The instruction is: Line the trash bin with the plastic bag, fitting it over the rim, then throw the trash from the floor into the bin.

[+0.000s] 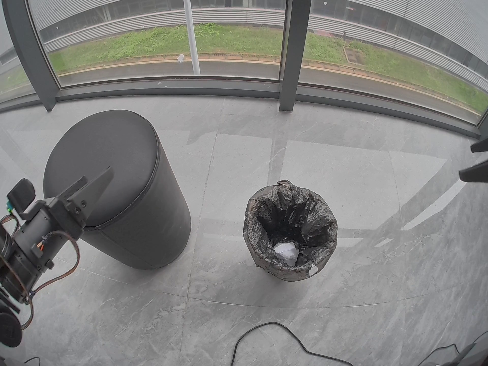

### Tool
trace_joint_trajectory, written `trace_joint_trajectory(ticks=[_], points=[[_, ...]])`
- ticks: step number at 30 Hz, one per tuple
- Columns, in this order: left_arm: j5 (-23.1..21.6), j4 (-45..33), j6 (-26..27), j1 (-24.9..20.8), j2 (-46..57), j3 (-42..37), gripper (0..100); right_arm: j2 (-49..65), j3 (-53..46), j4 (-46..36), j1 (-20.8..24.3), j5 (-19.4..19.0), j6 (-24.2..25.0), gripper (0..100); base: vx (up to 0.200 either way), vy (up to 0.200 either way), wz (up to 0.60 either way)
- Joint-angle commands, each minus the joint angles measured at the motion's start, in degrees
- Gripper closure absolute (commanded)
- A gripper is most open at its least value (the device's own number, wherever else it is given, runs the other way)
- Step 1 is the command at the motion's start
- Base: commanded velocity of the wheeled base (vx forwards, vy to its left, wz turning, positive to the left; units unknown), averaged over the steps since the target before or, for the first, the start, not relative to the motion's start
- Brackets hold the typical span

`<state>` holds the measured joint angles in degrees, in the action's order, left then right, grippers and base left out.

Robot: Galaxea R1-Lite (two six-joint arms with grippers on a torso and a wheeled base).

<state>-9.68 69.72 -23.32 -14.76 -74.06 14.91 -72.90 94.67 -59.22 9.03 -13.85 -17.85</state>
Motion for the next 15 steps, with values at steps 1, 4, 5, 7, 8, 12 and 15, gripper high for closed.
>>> trace_joint_trajectory(ticks=[1,4,5,7,8,12,15], points=[[-2.4,-72.7,9.8,14.8,74.1,-8.7,0,72.7,-83.7,41.3,-9.2,10.2,10.2,0,0.000,0.000,0.00],[3.4,-73.5,14.6,14.8,74.1,-11.0,0,72.8,-86.0,44.2,-9.4,12.7,16.9,0,0.000,0.000,0.00],[4.0,-73.1,15.3,14.7,74.1,-12.0,0,72.8,-86.1,44.4,-9.4,13.1,18.8,0,0.000,0.000,0.00],[3.6,-72.0,15.6,14.7,73.4,-12.4,0,72.8,-86.1,44.5,-9.3,13.3,21.0,0,0.000,0.000,0.00],[4.1,-72.0,15.7,14.8,72.8,-12.4,0,72.8,-86.1,44.5,-9.3,13.3,21.5,0,0.000,0.000,0.00],[9.9,-71.7,21.6,14.9,72.7,-13.0,0,72.8,-86.6,45.0,-9.3,11.1,16.2,0,0.000,0.000,0.00],[18.6,-70.5,25.3,14.9,72.7,-13.6,0,72.8,-87.5,47.3,-9.3,7.1,13.0,0,0.000,0.000,0.00]])
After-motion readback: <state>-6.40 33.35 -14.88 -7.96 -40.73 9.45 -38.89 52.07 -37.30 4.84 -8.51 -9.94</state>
